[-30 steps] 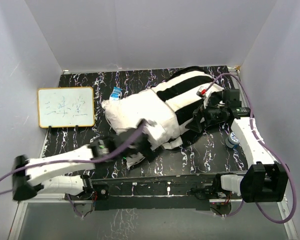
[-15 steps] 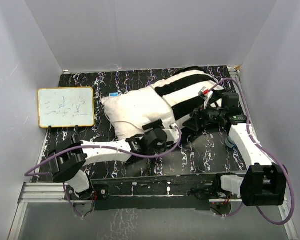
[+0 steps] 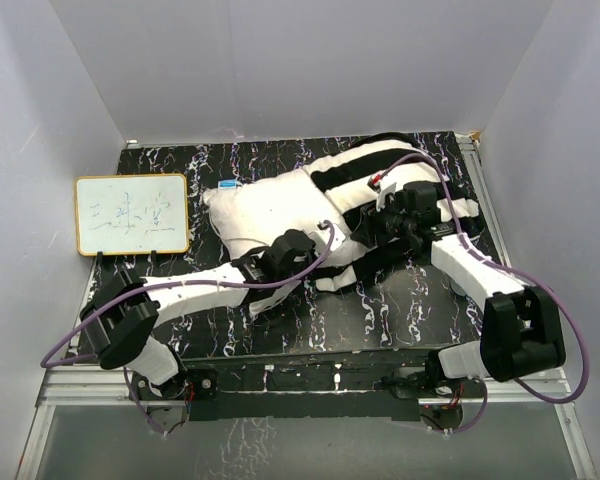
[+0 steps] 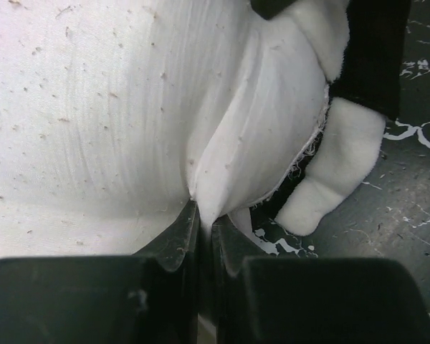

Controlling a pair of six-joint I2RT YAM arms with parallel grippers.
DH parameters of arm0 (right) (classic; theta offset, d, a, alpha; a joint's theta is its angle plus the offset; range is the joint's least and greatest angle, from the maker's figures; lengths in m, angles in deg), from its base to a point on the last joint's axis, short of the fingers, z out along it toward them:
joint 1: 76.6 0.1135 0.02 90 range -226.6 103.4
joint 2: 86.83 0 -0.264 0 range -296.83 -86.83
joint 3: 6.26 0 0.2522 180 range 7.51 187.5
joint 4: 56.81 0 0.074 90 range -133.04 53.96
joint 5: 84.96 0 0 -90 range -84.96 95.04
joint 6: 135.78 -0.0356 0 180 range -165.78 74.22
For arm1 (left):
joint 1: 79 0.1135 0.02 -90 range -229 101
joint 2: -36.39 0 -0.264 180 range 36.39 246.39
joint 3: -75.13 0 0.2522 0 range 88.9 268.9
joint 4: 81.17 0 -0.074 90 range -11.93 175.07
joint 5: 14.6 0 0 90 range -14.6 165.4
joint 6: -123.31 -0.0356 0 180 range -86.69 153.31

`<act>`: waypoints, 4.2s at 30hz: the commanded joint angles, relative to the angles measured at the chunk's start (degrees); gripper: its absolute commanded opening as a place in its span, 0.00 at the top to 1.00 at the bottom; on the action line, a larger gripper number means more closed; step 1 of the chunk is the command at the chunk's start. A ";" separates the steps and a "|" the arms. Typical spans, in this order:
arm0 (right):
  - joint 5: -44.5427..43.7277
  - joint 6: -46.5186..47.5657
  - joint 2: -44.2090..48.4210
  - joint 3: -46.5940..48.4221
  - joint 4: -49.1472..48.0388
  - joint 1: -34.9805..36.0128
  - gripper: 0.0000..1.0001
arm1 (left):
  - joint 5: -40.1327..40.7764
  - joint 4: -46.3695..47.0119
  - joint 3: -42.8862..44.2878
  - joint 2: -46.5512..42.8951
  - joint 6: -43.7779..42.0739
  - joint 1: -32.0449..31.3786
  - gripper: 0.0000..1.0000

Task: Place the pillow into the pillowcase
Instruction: Stuff the pillow into the pillowcase.

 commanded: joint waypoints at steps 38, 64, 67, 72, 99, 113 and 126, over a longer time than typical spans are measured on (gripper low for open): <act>17.79 -0.49 -32.31 35.12 10.03 11.36 0.92 | -54.60 51.67 -10.00 -0.81 55.36 30.67 1.00; 11.74 -14.77 2.15 -8.22 -15.52 2.37 0.12 | -49.15 47.26 -5.48 3.21 68.25 32.78 1.00; 14.70 -26.00 -1.64 -9.36 -26.68 3.25 0.13 | -49.22 43.76 -2.82 2.93 66.49 31.70 1.00; 18.65 -38.21 -4.29 -7.74 -39.24 4.43 0.17 | -48.99 40.88 -1.50 2.40 64.98 31.26 1.00; 34.58 -30.67 -29.17 57.49 -16.42 8.38 0.92 | -37.30 28.52 10.24 5.68 68.63 31.53 1.00; 25.29 -2.88 -33.08 57.74 11.65 10.28 0.42 | -27.84 -3.55 7.83 -10.21 47.73 48.42 0.11; 5.48 12.68 -11.65 36.59 14.66 10.19 0.06 | -37.67 -29.29 -2.88 -35.40 38.59 52.02 0.05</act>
